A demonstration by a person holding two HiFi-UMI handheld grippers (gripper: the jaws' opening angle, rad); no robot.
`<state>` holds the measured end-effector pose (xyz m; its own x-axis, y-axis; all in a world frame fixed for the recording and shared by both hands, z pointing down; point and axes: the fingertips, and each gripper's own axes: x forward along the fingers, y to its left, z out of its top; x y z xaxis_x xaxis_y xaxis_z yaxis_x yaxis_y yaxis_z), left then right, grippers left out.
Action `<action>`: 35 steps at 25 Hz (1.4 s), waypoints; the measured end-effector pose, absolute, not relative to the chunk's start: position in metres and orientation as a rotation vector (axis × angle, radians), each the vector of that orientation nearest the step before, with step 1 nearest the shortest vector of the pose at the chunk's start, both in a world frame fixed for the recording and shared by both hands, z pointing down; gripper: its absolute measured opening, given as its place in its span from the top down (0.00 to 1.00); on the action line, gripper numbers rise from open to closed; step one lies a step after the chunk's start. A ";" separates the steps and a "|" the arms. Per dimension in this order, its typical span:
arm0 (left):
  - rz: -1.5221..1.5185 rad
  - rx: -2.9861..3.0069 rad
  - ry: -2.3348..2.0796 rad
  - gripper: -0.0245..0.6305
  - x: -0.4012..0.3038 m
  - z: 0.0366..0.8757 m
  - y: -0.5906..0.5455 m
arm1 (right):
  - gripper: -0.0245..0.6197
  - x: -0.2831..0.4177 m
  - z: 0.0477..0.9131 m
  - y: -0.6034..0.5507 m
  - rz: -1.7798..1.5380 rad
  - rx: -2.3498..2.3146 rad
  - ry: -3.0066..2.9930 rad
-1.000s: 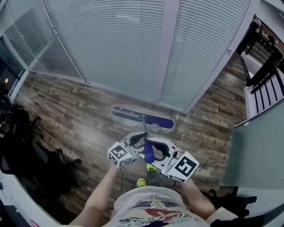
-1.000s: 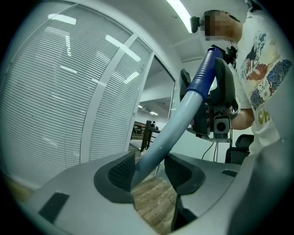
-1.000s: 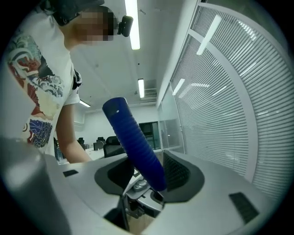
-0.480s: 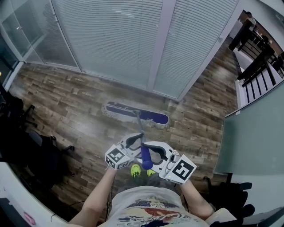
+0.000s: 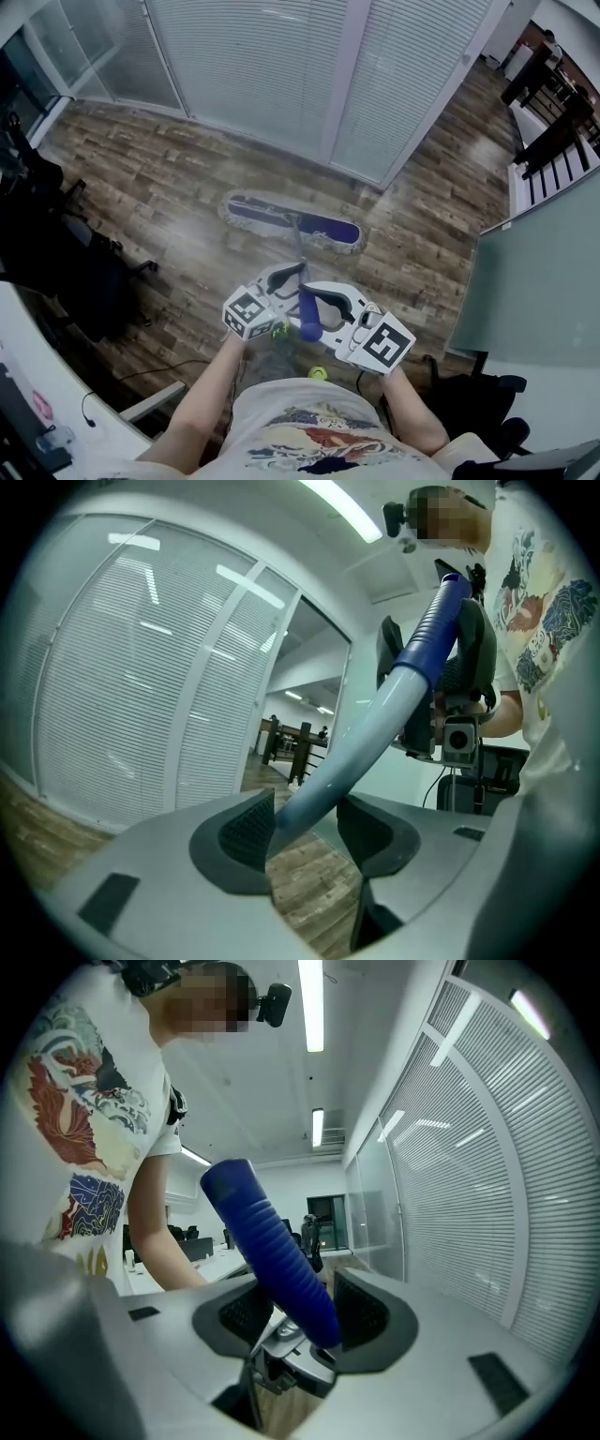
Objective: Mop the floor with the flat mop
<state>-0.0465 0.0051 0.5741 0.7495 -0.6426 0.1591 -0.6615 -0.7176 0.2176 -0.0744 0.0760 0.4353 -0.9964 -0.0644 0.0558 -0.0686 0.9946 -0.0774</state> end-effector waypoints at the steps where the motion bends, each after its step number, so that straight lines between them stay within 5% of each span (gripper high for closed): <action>1: 0.109 2.695 -1.027 0.68 -0.036 0.575 0.018 | 0.68 -0.063 0.435 0.089 0.135 0.103 -3.095; 16: 0.235 2.646 -1.088 0.67 0.107 0.597 0.208 | 0.67 0.091 0.473 0.289 -0.014 -0.193 -2.959; 35: 0.470 2.677 -1.027 0.67 0.107 0.635 0.176 | 0.65 0.087 0.513 0.264 -0.025 -0.278 -2.988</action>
